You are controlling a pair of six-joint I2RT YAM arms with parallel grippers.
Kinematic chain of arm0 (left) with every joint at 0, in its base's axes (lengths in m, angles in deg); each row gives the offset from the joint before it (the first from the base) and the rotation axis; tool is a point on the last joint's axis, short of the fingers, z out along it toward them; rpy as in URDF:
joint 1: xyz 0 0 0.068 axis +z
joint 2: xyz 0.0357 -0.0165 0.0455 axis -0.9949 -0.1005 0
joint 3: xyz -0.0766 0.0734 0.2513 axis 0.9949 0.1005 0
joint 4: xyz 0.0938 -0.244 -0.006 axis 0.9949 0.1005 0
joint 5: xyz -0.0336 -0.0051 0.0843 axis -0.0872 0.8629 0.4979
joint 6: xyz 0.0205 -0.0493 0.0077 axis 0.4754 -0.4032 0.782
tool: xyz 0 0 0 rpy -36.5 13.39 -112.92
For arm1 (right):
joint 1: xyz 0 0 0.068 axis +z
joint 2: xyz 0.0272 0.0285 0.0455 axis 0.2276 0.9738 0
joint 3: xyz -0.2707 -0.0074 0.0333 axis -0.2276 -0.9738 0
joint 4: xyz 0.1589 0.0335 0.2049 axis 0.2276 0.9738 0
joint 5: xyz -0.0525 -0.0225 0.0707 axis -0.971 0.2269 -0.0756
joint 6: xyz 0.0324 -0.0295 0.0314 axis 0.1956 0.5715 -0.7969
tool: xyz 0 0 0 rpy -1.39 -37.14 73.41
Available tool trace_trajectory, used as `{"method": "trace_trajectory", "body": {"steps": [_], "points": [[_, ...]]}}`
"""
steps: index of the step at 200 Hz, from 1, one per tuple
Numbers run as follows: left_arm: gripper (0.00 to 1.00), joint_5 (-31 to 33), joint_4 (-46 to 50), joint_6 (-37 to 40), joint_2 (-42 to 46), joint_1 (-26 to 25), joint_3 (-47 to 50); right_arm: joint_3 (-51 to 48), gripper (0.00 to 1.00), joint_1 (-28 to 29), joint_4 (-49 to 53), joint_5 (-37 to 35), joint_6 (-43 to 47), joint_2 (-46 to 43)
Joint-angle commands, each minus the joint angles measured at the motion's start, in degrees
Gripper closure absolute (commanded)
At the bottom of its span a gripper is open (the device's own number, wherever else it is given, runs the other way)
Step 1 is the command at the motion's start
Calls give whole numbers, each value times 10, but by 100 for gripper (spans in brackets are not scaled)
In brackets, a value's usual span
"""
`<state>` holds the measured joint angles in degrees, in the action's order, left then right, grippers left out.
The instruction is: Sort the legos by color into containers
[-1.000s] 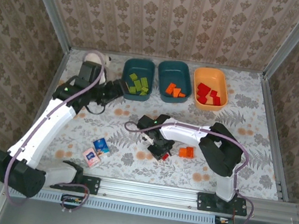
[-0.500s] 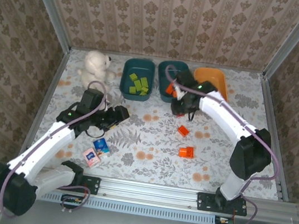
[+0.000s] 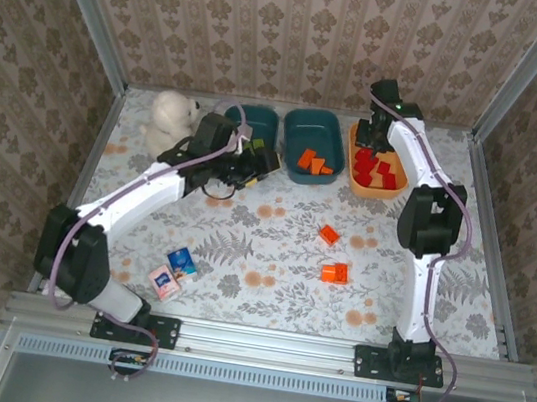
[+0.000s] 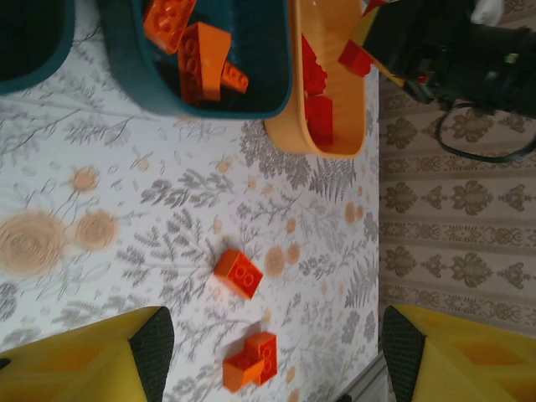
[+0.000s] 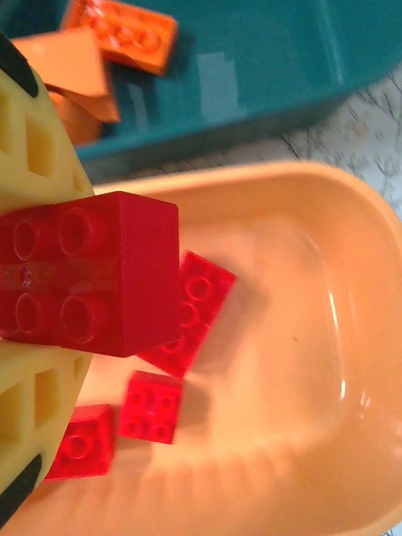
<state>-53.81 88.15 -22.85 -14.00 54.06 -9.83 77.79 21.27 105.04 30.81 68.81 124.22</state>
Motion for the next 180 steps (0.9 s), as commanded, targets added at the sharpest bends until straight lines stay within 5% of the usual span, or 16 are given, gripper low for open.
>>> {"method": "trace_trajectory", "body": {"steps": [1,123,180], "points": [[30,-19,-35,-1,-36,-6,-45,54,71,-10,-17,-16,-27,45],[31,-17,-20,-2,-88,-16,-95,173,66,-51,-25,27,-78,189],[32,-17,-20,-1,-87,-19,-90,172,32,-50,14,38,-75,157]]}}
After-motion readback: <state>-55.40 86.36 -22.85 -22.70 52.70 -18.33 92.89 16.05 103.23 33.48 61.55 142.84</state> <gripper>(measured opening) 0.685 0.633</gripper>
